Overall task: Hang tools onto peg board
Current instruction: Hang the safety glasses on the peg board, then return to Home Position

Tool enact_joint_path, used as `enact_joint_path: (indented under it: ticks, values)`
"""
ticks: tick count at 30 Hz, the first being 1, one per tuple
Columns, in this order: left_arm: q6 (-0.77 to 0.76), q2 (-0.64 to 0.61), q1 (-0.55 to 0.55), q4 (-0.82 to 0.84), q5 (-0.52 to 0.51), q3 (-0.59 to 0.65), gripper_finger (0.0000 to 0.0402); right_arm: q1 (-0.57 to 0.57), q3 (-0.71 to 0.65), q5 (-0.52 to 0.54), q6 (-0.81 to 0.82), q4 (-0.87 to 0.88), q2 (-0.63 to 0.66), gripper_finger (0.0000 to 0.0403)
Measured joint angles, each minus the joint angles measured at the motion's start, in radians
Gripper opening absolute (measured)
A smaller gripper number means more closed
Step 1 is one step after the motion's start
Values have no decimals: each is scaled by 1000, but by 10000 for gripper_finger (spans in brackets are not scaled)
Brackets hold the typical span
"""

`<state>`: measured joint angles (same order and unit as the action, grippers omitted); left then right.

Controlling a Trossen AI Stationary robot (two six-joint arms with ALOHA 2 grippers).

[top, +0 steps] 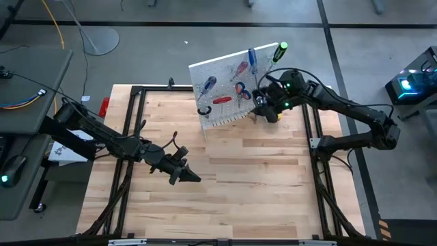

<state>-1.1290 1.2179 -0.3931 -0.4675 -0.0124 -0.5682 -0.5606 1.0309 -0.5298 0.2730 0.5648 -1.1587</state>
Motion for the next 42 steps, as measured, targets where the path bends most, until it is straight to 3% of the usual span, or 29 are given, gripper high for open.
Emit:
enact_joint_path:
  ticks: [5,12,24,31,36,39,42]
  values:
    - [7,0,0,0,0,0,0,-2,0,111,15,0,0,75]
    - [7,0,0,13,0,0,0,-2,0,127,13,-1,0,76]
    - [7,0,0,47,2,0,0,-2,0,74,-8,-54,24,77]
    - [-3,0,-11,104,158,0,0,0,23,-58,26,-33,104,76]
    - [14,0,-23,118,165,0,0,50,59,-75,76,63,209,76]
    - [62,-13,-4,121,137,0,0,120,65,-19,143,110,274,73]
    - [154,-37,45,122,27,0,0,215,65,127,192,163,324,47]
